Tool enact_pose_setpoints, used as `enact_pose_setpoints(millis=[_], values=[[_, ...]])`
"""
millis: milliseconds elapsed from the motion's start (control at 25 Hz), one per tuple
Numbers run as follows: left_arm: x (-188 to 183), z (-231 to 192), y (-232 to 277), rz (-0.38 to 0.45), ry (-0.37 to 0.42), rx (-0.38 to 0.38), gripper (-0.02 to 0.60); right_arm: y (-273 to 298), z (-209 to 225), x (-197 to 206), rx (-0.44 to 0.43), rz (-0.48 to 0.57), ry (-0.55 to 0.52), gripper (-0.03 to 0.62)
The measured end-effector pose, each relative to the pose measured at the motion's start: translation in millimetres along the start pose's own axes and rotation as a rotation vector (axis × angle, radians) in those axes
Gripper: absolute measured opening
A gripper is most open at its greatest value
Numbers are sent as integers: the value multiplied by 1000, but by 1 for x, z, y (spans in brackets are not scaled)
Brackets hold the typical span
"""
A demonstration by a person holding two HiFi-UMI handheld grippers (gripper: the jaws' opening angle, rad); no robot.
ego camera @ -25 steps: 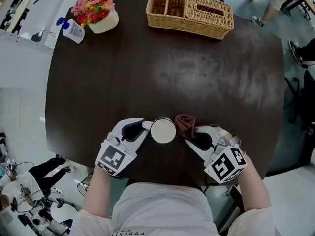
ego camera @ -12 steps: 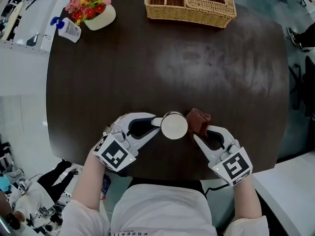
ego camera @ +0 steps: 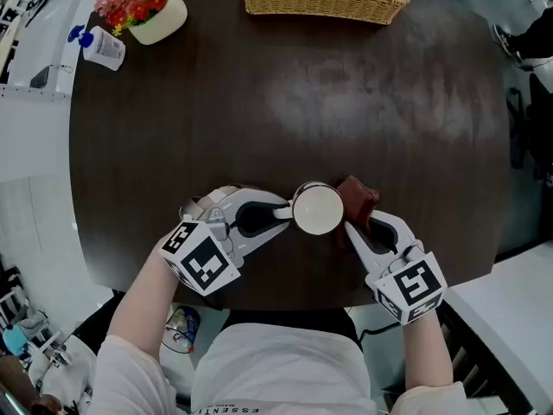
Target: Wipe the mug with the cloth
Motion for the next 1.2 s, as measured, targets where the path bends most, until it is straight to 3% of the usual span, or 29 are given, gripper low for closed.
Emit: enact_pose_setpoints(millis=[360,640,1000,1200], values=[[-2,13,-3,74,-153,-151,69,-10,-7,6,60,-25,12,84],[-14,13,-6,121,-207,-178,66,-19,-6,7,80,-28,19,84],[-82,-10,-19,248,-112,-145,66,-30,11,-14,103,18,-13,84],[-114,-15,-28,269,-71,-145,66,-18,26,-36,28,122,-11,84]])
Point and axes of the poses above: the fingertips, and each gripper's own axes: y forward along the fingers, z to its right, x out of its underside, the point moved 6 cm from there along -y, backward along the fingers, and after that the axes turned 15 degrees about -x, right-handed, at the moved point
